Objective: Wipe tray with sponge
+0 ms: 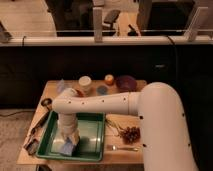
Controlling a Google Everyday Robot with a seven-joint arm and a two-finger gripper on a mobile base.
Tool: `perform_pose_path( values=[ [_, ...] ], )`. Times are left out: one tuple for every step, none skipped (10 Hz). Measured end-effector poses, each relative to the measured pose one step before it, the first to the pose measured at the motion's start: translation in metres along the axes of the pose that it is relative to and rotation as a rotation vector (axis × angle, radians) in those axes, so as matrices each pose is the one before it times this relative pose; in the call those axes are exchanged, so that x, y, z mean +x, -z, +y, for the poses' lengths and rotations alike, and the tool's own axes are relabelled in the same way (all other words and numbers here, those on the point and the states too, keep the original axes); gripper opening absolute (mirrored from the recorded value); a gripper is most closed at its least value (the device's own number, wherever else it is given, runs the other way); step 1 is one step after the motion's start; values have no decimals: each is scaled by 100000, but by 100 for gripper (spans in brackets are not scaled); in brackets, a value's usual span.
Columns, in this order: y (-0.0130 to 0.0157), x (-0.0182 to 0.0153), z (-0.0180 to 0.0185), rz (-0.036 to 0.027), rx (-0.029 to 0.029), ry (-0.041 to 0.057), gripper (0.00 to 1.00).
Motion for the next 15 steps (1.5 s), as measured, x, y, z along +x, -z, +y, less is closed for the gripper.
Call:
perform_pose_path(
  values=[
    [549,502,2132,1410,342,-3600,4],
    [469,649,1130,1080,139,-2251,4],
    [638,954,832,1224,687,-2439,4],
    [908,1915,1055,1795,273,-3990,4],
    [463,1150,295,1212,-304,-1774,4],
    [443,1189,-212,1364,-137,-1369,4],
    [395,1411,-815,1501,-326,-907,4],
    [212,957,-834,1111,-365,-237,4],
    [101,692,-623,625,-281,113,4],
    [-58,191,-479,5,-357,1021,4],
    [-358,-399,-1172,-587,-542,2678,4],
    [-429,-546,-1315,-775,-713,2949,4],
    [-490,-582,-1228,-950,-742,2817,4],
    [-756,-1041,-2007,-1741,-1155,5070,4],
    [-626,-792,-1389,-1940,-778,4647,4]
  ],
)
